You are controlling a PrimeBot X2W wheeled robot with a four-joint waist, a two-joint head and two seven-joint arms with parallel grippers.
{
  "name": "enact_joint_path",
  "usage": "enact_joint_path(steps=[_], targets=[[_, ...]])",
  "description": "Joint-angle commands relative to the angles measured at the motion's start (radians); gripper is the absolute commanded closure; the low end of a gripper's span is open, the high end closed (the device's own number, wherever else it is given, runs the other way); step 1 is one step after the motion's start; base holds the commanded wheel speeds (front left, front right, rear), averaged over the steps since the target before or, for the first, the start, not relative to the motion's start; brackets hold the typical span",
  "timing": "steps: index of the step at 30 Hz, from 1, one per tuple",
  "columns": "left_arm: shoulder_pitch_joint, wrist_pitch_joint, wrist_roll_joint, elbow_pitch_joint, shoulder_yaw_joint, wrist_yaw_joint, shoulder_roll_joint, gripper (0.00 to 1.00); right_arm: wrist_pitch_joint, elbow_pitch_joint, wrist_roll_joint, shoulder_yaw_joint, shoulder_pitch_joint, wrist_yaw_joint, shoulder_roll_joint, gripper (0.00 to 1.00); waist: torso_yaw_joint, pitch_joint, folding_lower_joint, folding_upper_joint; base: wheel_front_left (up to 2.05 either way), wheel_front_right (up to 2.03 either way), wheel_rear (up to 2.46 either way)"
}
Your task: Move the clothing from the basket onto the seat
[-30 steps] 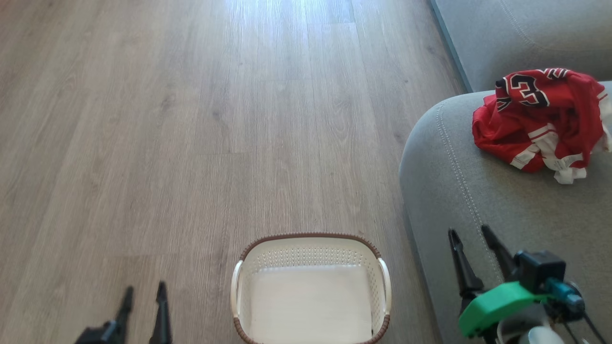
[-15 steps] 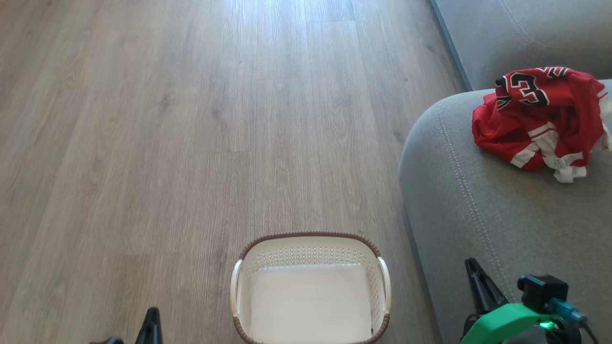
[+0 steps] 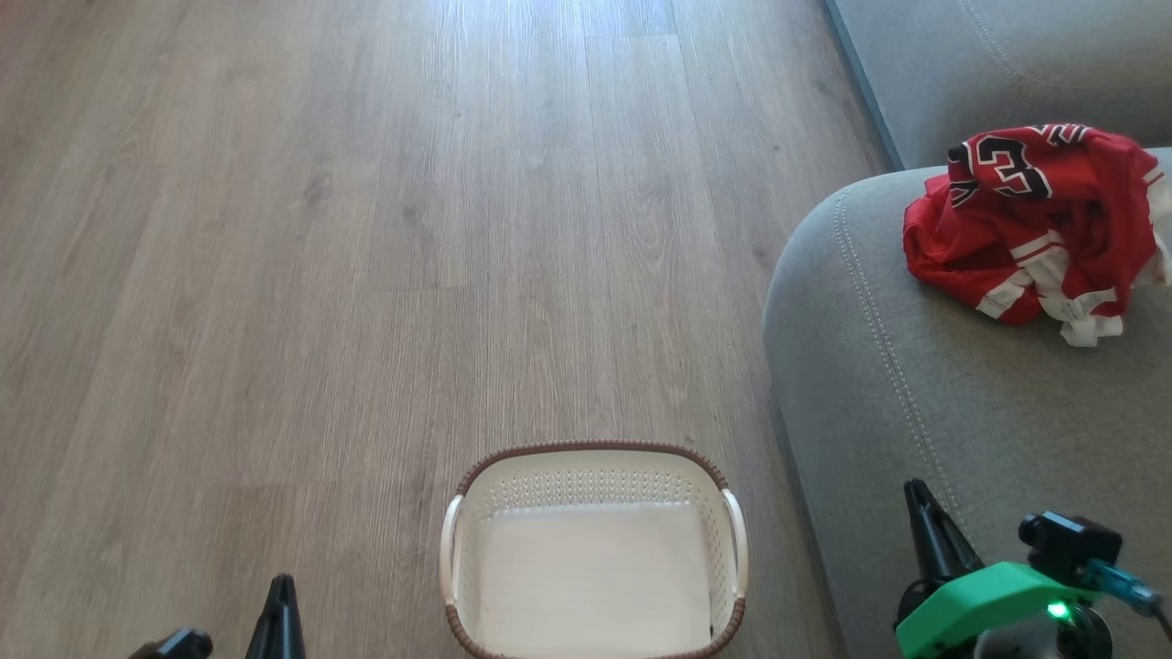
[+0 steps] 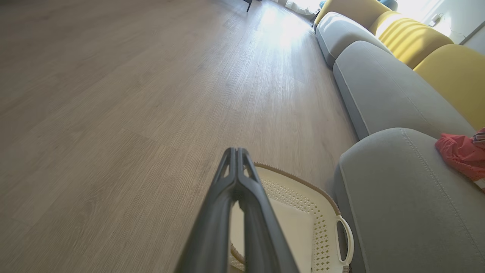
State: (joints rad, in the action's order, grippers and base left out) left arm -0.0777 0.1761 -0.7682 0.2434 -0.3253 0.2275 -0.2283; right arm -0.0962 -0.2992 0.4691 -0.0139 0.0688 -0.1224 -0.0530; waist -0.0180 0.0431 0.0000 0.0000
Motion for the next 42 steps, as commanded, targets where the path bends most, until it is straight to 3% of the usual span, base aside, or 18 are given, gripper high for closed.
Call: enact_joint_path(steps=[1, 42], targets=[[0.039, -0.004, -0.014, -0.032, 0.031, -0.009, -0.007, 1.0, 0.005, 0.035, 0.021, -0.003, -0.049, -0.002, 0.0, 1.0, 0.0, 0.0, 0.0, 0.0, 0.0, 0.0, 0.0], [0.098, -0.119, -0.362, -0.055, 0.198, -0.119, 0.067, 1.0, 0.086, 0.036, 0.493, -0.038, -0.112, -0.004, -0.004, 1.0, 0.008, -0.017, 0.0, 0.0, 0.0, 0.0, 0.0]])
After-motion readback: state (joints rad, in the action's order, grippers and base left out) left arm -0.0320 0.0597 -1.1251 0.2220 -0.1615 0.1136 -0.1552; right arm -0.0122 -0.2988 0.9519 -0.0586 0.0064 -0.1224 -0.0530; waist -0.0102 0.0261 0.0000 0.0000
